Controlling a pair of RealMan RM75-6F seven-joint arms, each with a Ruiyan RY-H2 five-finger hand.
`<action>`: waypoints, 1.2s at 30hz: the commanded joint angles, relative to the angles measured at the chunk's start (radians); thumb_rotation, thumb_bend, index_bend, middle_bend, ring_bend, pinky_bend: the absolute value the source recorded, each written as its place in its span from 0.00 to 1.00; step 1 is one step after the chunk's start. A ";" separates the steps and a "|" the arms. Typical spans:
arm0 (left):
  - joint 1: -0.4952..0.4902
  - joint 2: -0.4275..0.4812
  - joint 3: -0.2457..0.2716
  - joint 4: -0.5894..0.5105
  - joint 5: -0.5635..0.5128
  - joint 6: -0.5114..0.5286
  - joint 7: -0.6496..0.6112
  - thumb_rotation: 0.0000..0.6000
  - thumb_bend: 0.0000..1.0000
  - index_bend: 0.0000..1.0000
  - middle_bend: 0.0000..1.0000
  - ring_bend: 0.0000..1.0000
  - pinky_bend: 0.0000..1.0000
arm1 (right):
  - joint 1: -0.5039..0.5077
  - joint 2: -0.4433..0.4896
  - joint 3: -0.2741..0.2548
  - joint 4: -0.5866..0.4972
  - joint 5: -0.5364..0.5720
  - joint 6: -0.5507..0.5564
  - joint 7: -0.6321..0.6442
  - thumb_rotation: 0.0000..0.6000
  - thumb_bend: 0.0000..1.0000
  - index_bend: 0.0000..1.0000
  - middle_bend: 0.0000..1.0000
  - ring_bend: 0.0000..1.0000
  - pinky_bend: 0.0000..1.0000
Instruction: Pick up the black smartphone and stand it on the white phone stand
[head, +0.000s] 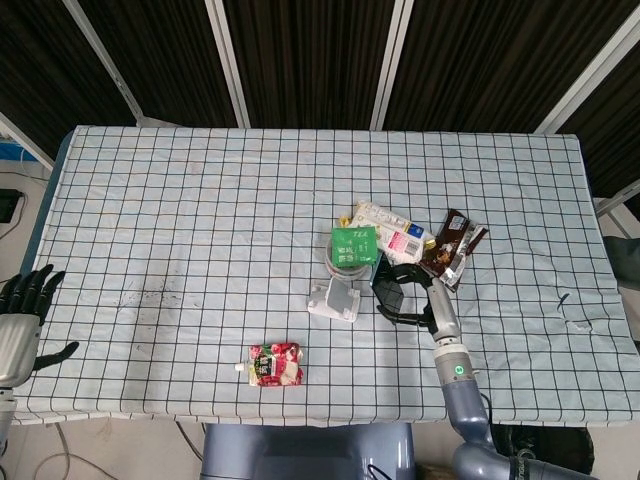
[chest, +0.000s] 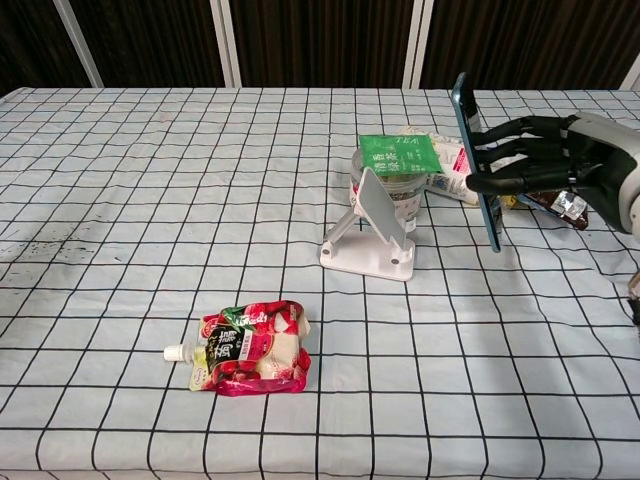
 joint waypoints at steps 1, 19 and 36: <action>0.000 0.000 0.000 0.000 0.000 -0.001 0.000 1.00 0.00 0.00 0.00 0.00 0.00 | 0.008 -0.012 0.007 0.004 0.002 0.005 -0.004 1.00 0.57 0.75 0.69 0.43 0.20; -0.005 0.008 -0.001 -0.008 -0.012 -0.016 -0.025 1.00 0.00 0.00 0.00 0.00 0.00 | 0.040 -0.156 -0.005 0.127 -0.088 0.063 0.035 1.00 0.57 0.75 0.69 0.43 0.20; -0.008 0.015 0.000 -0.016 -0.023 -0.029 -0.039 1.00 0.00 0.00 0.00 0.00 0.00 | 0.062 -0.242 0.023 0.165 -0.063 0.058 0.045 1.00 0.57 0.75 0.69 0.43 0.20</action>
